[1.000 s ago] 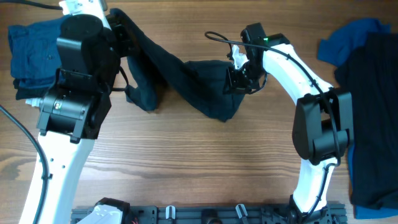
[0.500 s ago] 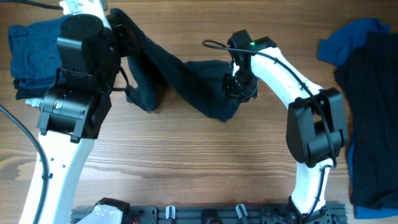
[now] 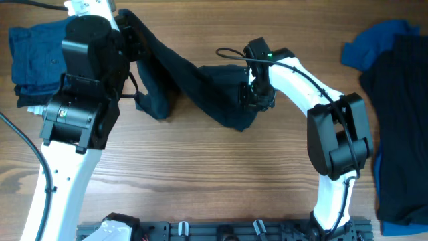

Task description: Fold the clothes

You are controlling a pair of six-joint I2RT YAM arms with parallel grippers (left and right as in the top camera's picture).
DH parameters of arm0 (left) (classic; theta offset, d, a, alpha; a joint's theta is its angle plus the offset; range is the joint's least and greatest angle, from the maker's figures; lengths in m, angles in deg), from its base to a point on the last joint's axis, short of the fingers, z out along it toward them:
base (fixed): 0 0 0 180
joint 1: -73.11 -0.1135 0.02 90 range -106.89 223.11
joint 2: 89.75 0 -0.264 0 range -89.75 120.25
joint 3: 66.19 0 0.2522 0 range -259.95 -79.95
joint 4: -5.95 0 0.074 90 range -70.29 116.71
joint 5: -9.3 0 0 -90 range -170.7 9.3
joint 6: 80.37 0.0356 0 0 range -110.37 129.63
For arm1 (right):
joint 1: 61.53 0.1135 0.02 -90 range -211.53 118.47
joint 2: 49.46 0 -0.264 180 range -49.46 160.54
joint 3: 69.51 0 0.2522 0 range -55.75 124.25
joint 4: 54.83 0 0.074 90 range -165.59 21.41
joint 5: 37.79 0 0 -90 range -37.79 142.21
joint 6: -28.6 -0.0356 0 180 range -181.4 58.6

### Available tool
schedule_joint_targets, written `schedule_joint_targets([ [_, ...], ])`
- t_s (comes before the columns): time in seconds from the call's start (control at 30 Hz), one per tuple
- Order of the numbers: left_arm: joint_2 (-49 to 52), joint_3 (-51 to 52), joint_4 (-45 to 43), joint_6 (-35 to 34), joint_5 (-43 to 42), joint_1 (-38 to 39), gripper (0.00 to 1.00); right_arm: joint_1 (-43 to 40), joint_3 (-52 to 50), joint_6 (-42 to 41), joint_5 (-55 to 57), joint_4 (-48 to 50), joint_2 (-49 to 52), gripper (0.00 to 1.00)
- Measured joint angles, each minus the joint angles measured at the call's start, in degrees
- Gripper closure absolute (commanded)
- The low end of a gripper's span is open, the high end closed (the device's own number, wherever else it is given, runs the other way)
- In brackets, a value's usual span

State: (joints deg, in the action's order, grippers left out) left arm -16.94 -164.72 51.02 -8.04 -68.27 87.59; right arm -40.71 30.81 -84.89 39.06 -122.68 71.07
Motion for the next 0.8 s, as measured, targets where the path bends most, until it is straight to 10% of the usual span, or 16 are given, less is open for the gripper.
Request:
schedule_joint_targets([
  [0.37, 0.02, 0.00, 0.02, 0.00, 0.00, 0.00, 0.94, 0.00, -1.73, 1.77, -1.81, 2.62, 0.00, 0.66],
  [0.5, 0.02, 0.00, 0.02, 0.00, 0.00, 0.00, 0.94, 0.00, -3.02, 1.49, -1.81, 3.19, 0.00, 0.96],
  [0.8, 0.02, 0.00, 0.02, 0.00, -0.02, 0.00, 0.94, -0.02, -1.49, 1.75, -1.81, -0.15, 0.00, 0.96],
])
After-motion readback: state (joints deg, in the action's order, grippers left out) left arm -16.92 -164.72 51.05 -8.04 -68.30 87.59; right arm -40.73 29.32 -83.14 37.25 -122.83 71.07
